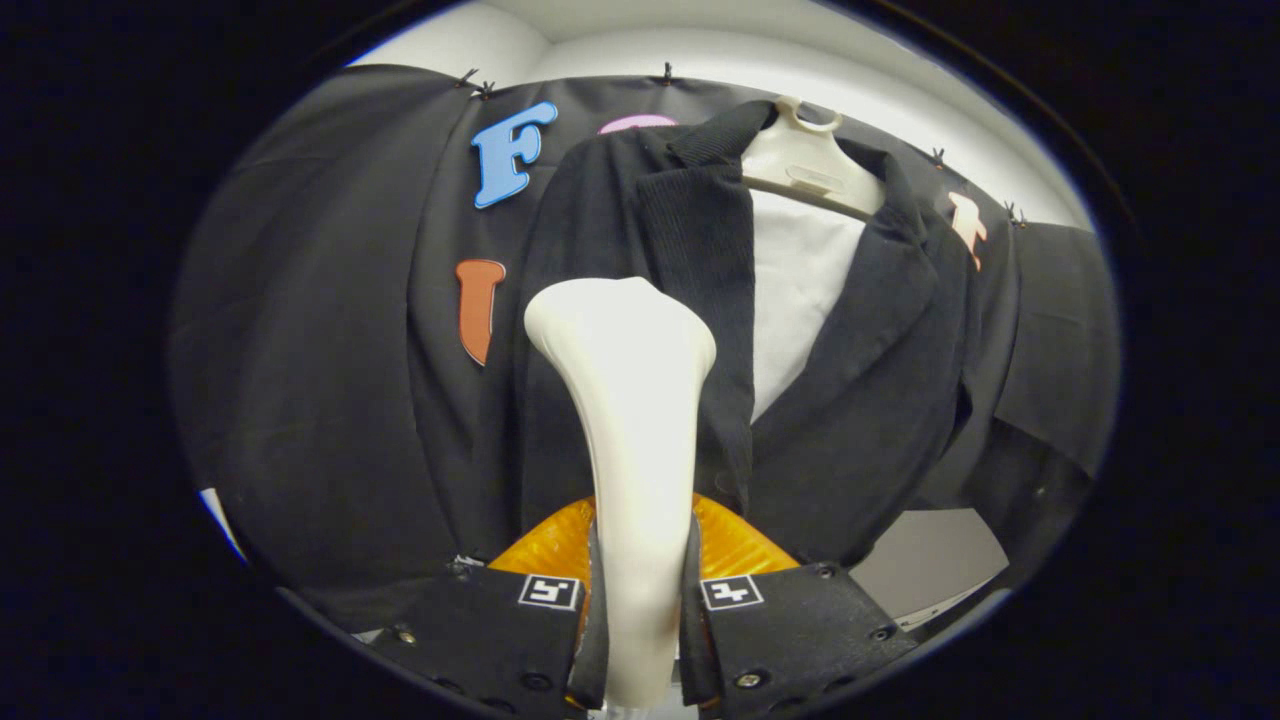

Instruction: Iron the clothes twice with a garment steamer, once on the left side and once on the right side.

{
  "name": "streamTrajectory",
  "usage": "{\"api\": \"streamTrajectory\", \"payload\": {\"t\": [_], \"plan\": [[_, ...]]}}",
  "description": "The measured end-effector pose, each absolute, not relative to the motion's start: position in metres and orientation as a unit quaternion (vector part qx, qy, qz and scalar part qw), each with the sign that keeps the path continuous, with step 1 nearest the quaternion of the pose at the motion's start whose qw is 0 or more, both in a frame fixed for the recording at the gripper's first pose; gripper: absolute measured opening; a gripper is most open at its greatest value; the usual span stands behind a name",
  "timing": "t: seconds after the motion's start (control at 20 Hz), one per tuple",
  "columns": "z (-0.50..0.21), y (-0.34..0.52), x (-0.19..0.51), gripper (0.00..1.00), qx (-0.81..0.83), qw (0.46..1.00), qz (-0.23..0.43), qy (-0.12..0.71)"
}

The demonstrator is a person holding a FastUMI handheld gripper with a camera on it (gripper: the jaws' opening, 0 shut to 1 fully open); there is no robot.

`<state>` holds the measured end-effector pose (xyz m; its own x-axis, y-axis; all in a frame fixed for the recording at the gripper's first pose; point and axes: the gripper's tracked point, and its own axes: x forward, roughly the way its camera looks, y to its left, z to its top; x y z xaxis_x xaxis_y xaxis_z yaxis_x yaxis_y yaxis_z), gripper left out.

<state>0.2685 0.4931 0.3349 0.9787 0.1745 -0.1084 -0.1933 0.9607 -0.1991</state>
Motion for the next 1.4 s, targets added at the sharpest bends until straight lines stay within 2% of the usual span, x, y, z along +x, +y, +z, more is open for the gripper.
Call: {"api": "streamTrajectory", "payload": {"t": [0.75,1.4], "plan": [[0.236,0.443,0.243,0.31,-0.104,0.984,0.101,0.098],[0.137,0.442,0.258,0.31,-0.113,0.974,0.113,0.163]]}}
